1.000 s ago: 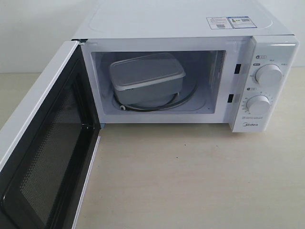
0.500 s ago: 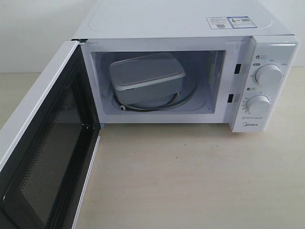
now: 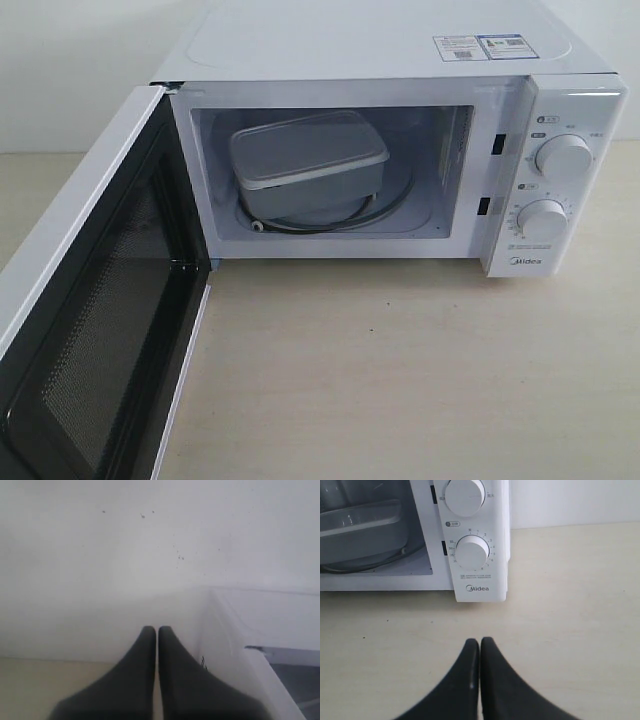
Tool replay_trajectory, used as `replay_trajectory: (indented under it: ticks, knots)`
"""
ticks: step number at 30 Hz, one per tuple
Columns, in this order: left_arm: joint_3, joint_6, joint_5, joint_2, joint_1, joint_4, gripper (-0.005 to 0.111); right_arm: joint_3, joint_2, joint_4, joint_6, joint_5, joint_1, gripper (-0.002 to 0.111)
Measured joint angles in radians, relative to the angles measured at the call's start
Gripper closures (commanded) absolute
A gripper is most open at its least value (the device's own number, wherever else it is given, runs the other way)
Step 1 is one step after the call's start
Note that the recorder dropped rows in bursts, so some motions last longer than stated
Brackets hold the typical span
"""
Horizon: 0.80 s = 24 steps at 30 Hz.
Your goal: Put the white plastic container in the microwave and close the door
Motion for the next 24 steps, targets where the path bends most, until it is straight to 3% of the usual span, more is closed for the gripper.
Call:
replay_trajectory:
  ticks: [6, 13, 17, 24]
  knots:
    - [-0.005, 0.0, -0.145, 0.012, 0.0, 0.0, 0.102, 0.0, 0.0, 0.0, 0.0, 0.0, 0.0, 0.108]
    - [-0.029, 0.0, -0.085, 0.018, 0.0, 0.0, 0.102, 0.0, 0.0, 0.0, 0.0, 0.0, 0.0, 0.108]
    - [-0.13, 0.011, 0.095, 0.083, 0.0, 0.0, 0.102, 0.0, 0.0, 0.0, 0.0, -0.021, 0.0, 0.108]
    - [-0.412, 0.064, 0.681, 0.335, 0.0, 0.0, 0.102, 0.0, 0.0, 0.0, 0.0, -0.021, 0.0, 0.108]
